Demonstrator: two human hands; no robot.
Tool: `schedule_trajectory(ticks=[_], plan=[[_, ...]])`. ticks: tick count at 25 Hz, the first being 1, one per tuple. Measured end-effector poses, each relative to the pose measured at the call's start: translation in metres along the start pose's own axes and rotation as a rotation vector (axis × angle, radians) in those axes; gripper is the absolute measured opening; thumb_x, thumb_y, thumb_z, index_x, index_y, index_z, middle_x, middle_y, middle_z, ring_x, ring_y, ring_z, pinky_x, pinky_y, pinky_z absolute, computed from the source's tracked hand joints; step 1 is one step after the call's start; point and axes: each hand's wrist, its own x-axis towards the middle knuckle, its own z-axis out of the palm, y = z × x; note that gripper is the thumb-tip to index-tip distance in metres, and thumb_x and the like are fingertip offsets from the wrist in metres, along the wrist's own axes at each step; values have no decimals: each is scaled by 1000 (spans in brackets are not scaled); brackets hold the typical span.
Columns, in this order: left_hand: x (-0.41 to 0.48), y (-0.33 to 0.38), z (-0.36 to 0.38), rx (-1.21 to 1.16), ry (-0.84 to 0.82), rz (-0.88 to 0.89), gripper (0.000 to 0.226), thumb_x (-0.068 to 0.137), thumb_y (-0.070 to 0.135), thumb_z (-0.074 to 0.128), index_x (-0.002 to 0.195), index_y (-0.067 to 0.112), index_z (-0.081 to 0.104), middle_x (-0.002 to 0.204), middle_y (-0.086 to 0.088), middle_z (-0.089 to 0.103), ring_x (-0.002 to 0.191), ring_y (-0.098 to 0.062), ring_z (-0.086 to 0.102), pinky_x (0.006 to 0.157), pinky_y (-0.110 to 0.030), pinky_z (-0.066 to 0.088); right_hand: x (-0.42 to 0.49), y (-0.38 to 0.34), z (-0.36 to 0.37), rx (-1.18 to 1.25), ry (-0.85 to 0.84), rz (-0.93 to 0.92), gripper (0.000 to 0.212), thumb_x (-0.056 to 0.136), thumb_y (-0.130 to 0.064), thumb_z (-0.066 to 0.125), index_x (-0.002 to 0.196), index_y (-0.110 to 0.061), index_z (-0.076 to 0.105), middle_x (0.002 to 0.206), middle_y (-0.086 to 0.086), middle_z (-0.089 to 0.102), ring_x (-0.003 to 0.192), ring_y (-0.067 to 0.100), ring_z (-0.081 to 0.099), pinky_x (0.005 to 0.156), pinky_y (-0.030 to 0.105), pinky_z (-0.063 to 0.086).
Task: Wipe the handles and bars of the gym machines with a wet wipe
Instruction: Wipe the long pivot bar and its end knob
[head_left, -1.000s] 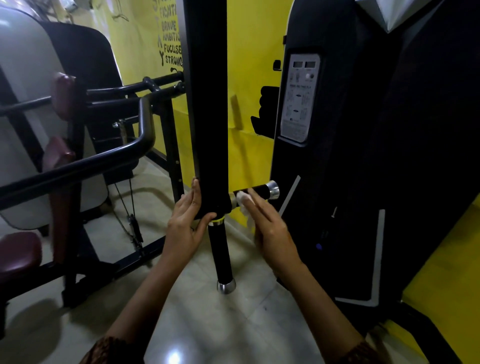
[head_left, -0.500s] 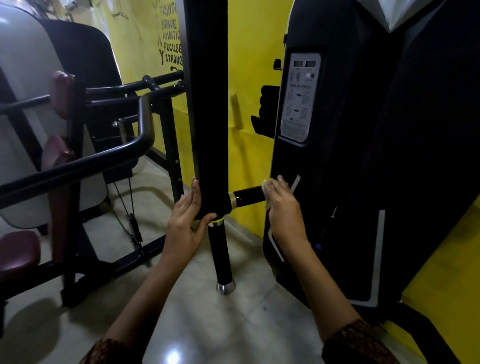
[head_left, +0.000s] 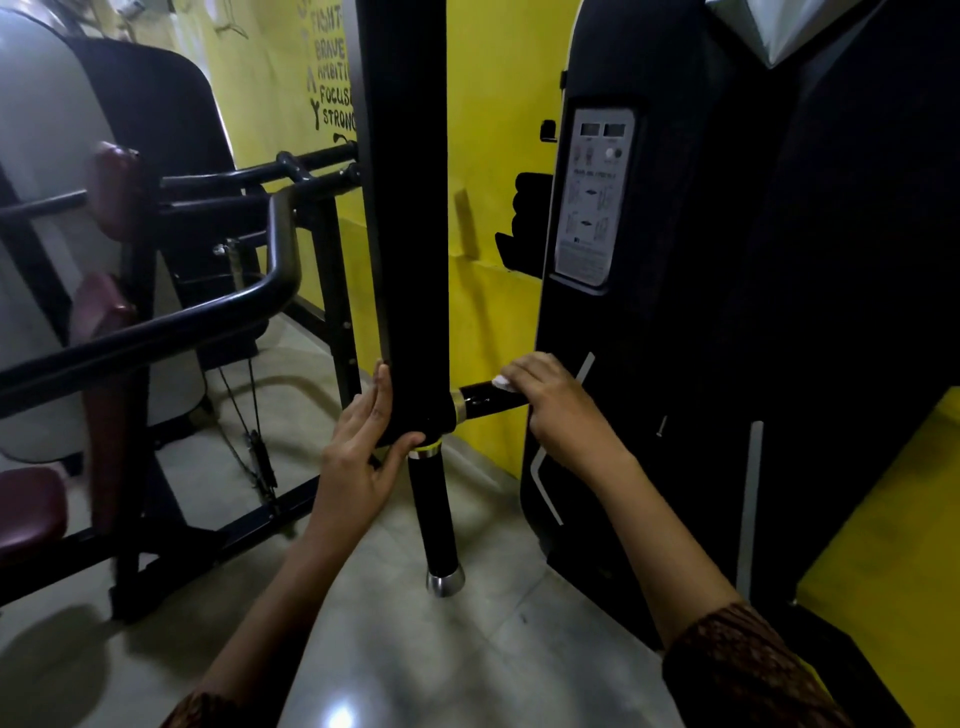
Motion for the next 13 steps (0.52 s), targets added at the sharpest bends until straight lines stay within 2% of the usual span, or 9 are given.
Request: schedule_trajectory(ticks=[1,4,7,10,11,13], plan=[[0,0,0,-6,-5,-3,75,85,27,56,147,24,14,140,-11,36,133,8,25,109,-13,25,-1,5,1,21,30,53,49,74,10,31,116,6,58,120,23,55,117,39,46,104,40,35],[0,0,1,-15,-4,-10,76,84,28,55,147,27,13,140,-14,37,133,8,25,108,-13,26,-16,4,14,146,146,262,59,74,24,33,127,6,50,135,23,47,130,35,40,109,18,20],[0,0,1,-19,7,-12,76,84,28,55,147,30,12,140,-13,37,132,10,24,107,-11,26,-46,-4,39,110,317,219,66,69,26,40,131,4,46,137,22,45,129,34,39,113,24,18],[0,-1,2,-14,17,7,76,84,27,56,147,30,13,138,-13,37,132,11,24,107,-11,26,-66,-10,51,98,265,188,65,67,26,52,128,3,49,137,16,46,125,37,45,103,38,39],[0,-1,3,-11,19,6,76,84,27,56,147,30,14,138,-13,37,132,10,25,107,-11,26,-70,-14,48,107,302,194,62,69,23,52,127,3,51,136,14,46,125,34,47,102,39,40],[-1,-2,3,-13,19,-1,75,84,27,55,147,29,14,139,-13,37,132,9,25,107,-12,26,-68,-24,38,162,430,155,52,80,15,47,130,3,47,141,16,39,131,27,40,107,31,36]])
